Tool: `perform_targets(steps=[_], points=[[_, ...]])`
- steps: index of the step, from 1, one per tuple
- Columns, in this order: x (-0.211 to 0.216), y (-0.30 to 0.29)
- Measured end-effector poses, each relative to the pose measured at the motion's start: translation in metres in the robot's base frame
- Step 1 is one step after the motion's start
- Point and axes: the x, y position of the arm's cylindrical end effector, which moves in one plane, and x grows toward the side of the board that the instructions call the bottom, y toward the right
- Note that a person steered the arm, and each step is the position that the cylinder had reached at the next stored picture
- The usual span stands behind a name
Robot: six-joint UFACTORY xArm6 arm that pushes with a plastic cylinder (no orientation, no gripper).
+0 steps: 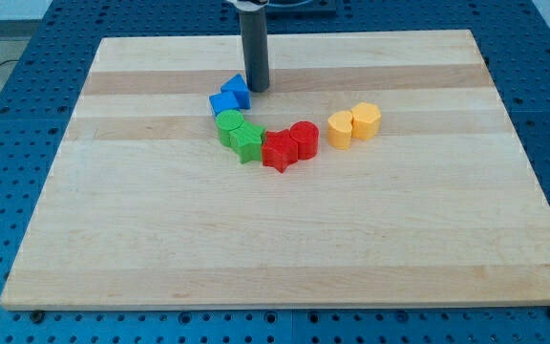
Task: Push the green circle and blue cube slightly right
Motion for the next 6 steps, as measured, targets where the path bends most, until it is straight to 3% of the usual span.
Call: perform_targets(steps=[2, 4, 6], points=[[-0.036, -0.029], [0.023, -0.104], [0.071, -0.084]])
